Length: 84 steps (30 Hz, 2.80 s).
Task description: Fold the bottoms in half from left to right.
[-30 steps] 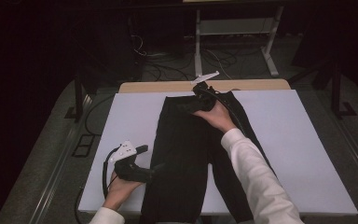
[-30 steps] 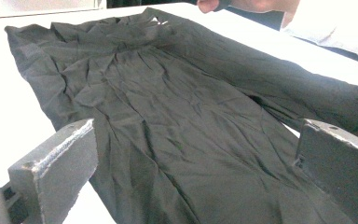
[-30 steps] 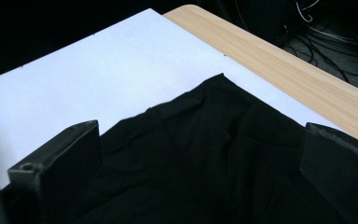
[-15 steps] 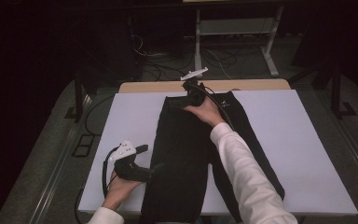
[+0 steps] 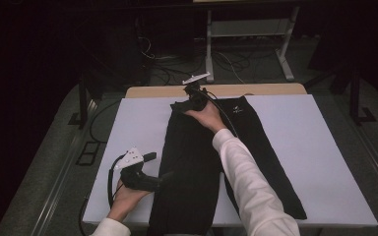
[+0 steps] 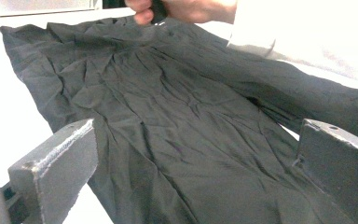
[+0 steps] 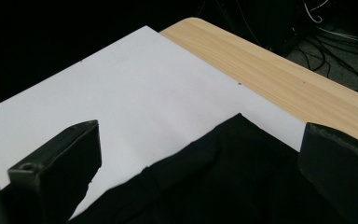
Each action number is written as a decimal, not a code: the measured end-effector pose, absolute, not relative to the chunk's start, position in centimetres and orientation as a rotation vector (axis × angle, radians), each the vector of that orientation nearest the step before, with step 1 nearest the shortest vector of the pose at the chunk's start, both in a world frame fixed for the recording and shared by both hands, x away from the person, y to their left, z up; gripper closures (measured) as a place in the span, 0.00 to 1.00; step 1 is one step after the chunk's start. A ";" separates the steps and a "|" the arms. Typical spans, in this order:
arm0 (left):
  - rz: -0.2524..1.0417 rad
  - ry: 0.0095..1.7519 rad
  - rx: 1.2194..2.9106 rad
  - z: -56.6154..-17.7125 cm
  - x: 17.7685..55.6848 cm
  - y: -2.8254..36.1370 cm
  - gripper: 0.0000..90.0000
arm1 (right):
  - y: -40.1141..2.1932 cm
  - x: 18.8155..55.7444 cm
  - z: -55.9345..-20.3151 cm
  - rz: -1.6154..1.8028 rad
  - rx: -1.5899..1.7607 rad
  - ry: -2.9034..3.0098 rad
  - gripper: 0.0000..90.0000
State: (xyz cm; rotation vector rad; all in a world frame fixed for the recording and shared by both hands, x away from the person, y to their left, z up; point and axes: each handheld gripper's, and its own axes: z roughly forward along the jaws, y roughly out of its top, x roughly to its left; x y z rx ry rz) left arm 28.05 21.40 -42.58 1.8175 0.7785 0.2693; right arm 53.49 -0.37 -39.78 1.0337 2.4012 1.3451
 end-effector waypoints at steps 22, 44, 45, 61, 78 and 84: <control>0.267 0.775 1.815 -42.6 28.1 21.4 0.00 | 2.9 55.3 -44.8 1.301 1.180 2.397 0.17; 0.264 0.775 1.806 -42.5 28.2 21.5 0.00 | 3.4 55.3 -45.7 1.162 1.172 2.396 0.69; 0.264 0.776 1.805 -42.5 28.2 21.5 0.00 | 3.5 55.2 -45.6 1.154 1.173 2.395 0.73; 0.269 0.870 1.818 -42.6 27.1 22.2 0.00 | 3.6 54.4 -44.6 1.128 1.200 2.365 0.96; 0.202 0.912 1.876 -42.7 25.8 22.3 0.00 | 2.0 52.7 -43.2 1.219 1.171 2.318 0.96; 0.176 0.919 1.904 -42.9 25.3 22.4 0.00 | 1.0 52.4 -43.5 1.224 1.181 2.310 0.96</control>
